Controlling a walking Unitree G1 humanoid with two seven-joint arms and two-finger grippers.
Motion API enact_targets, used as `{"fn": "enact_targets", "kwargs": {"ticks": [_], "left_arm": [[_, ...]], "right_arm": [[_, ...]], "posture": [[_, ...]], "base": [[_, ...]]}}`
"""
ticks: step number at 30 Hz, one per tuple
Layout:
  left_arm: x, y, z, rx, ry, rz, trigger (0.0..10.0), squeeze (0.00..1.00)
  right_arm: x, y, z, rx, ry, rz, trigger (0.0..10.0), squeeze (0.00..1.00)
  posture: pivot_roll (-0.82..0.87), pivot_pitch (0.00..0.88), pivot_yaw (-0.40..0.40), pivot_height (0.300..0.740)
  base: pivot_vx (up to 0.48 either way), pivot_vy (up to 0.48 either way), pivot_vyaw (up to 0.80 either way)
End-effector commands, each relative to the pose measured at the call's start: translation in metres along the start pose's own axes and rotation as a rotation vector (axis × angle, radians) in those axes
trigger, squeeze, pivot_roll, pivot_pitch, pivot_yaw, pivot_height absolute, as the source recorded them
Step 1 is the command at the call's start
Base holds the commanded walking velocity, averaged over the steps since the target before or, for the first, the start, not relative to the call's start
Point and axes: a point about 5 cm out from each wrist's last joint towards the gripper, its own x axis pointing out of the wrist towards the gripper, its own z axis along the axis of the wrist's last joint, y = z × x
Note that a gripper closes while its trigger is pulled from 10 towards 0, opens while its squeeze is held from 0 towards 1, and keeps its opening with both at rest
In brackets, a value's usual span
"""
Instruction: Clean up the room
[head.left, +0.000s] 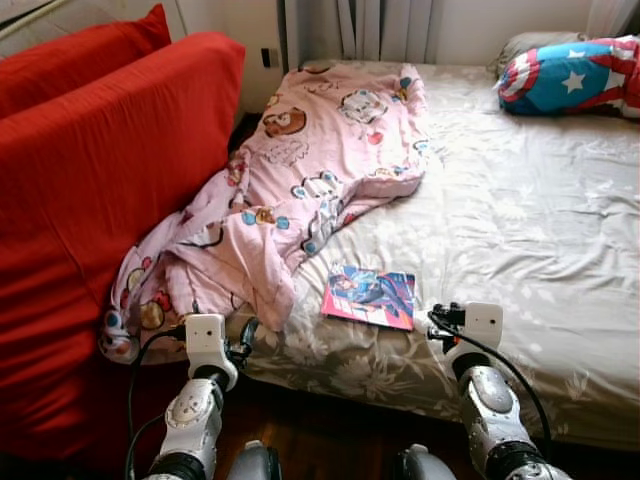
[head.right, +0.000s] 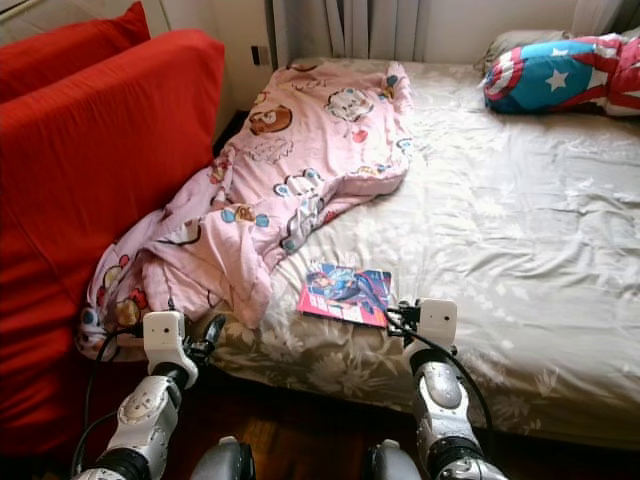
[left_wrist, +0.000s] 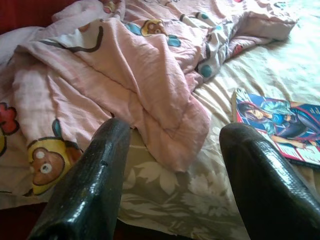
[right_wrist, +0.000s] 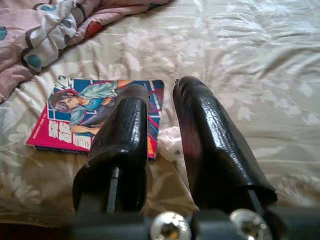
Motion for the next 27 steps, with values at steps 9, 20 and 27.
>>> {"fn": "enact_targets", "kwargs": {"ticks": [9,20,27], "left_arm": [[-0.0030,0.0017,-0.0067,-0.010,0.033,0.010,10.0,0.00],[-0.0039,-0.0020,-0.0082,-0.010,0.033,-0.001,10.0,0.00],[-0.0043,-0.0036,-0.0082,-0.004,0.028,-0.011,10.0,0.00]], "right_arm": [[-0.0029,0.0051,-0.0086,0.003,0.040,0.020,10.0,0.00],[-0.0042,0.0083,-0.0118,0.006,0.054,0.037,10.0,0.00],[-0.0039,0.0095,-0.0107,0.016,0.044,0.043,10.0,0.00]], "posture": [[-0.10,0.105,0.042,0.641],[-0.10,0.120,0.041,0.641],[-0.10,0.129,0.043,0.641]], "base": [[0.322,0.000,0.00],[0.354,0.000,0.00],[0.391,0.000,0.00]]}}
